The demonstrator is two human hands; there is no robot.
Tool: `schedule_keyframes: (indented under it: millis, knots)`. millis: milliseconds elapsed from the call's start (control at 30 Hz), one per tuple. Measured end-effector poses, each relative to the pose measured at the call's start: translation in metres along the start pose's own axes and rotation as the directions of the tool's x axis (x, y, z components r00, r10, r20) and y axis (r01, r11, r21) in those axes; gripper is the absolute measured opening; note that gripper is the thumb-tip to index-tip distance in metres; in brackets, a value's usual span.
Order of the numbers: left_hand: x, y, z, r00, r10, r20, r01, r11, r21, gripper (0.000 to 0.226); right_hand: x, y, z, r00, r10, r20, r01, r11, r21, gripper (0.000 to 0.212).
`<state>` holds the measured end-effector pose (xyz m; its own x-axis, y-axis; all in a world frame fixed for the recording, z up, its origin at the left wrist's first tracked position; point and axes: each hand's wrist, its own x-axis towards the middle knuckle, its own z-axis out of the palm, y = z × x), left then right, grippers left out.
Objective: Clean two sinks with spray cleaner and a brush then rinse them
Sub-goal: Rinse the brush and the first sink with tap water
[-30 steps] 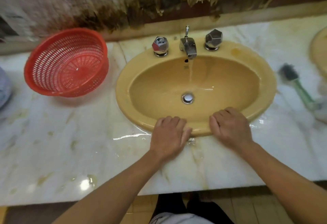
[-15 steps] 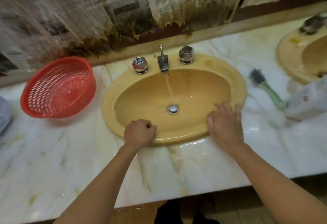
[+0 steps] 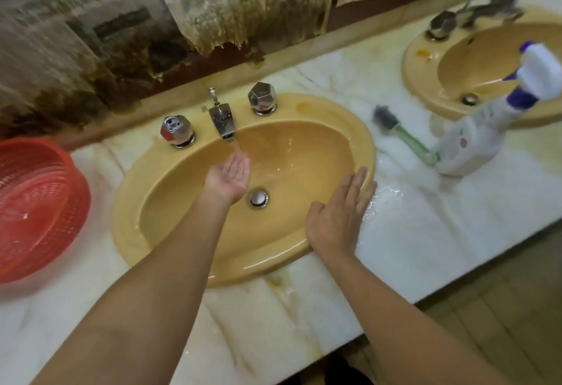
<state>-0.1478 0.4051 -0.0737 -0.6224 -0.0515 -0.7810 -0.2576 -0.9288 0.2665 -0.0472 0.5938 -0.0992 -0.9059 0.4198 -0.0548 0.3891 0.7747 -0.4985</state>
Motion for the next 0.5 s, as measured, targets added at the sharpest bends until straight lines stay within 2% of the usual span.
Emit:
schedule_keyframes:
  millis: [233,400,433,467,500]
  knots:
    - [0.003,0.010,0.005,0.997,-0.081,0.008,0.081,0.997,-0.016,0.048,-0.001,0.000,0.001,1.000,0.006,0.025,-0.006,1.000,-0.022,0.081]
    - [-0.001,0.019,0.011,0.995,-0.097,0.027,0.098,0.995,-0.033,0.034,-0.001,-0.002,0.000,0.999,0.010,0.037,-0.008,0.999,-0.046,0.080]
    - [-0.007,0.019,0.013,0.993,-0.105,0.055,0.106,0.994,-0.013,0.038,0.000,-0.002,0.001,0.999,0.012,0.041,-0.009,0.999,-0.053,0.080]
    - [-0.015,0.014,0.015,0.989,-0.120,0.087,0.112,0.990,0.086,0.044,0.000,-0.002,0.001,0.999,0.012,0.044,-0.010,0.998,-0.061,0.079]
    - [-0.029,0.004,0.016,0.983,-0.133,0.123,0.095,0.957,0.274,0.046,0.000,-0.001,0.001,0.999,0.012,0.044,-0.009,0.998,-0.065,0.079]
